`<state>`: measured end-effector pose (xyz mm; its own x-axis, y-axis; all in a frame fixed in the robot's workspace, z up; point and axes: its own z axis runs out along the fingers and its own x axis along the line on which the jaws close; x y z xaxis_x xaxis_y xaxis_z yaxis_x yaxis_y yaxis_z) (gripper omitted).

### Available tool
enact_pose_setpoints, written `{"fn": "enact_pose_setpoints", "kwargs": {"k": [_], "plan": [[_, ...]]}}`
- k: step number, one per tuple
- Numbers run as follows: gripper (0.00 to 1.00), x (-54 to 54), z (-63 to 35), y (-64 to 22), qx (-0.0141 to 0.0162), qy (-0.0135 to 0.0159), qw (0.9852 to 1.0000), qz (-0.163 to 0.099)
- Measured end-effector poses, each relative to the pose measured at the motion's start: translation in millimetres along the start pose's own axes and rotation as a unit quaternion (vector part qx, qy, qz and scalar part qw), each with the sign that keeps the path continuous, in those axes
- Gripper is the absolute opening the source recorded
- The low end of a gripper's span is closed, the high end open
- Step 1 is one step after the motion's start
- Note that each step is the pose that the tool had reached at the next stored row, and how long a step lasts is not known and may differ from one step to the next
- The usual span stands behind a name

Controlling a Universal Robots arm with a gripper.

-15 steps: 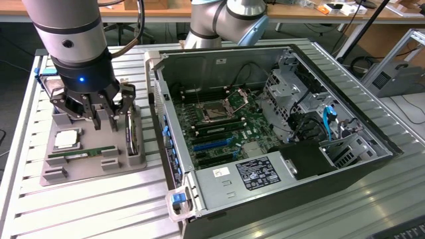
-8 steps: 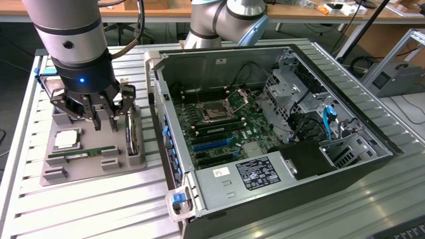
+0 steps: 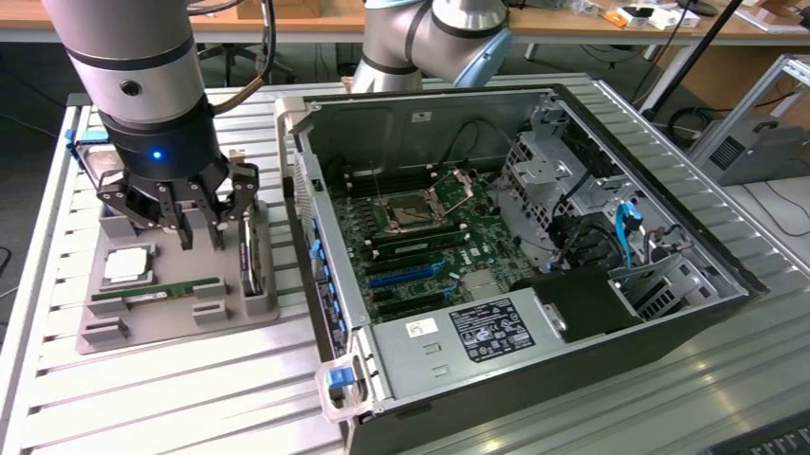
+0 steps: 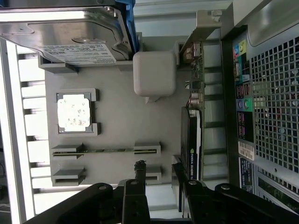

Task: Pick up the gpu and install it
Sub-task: 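Pick up the gpu and move the gpu toward the slot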

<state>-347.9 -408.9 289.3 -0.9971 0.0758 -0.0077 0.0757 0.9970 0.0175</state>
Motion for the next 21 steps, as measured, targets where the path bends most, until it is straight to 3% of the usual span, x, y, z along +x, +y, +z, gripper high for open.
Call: {"fn": "enact_pose_setpoints", "kwargs": {"k": [21], "plan": [[0.36, 0.0, 4.5, -0.8, 0.0005, 0.0000, 1.0000, 0.000]]}}
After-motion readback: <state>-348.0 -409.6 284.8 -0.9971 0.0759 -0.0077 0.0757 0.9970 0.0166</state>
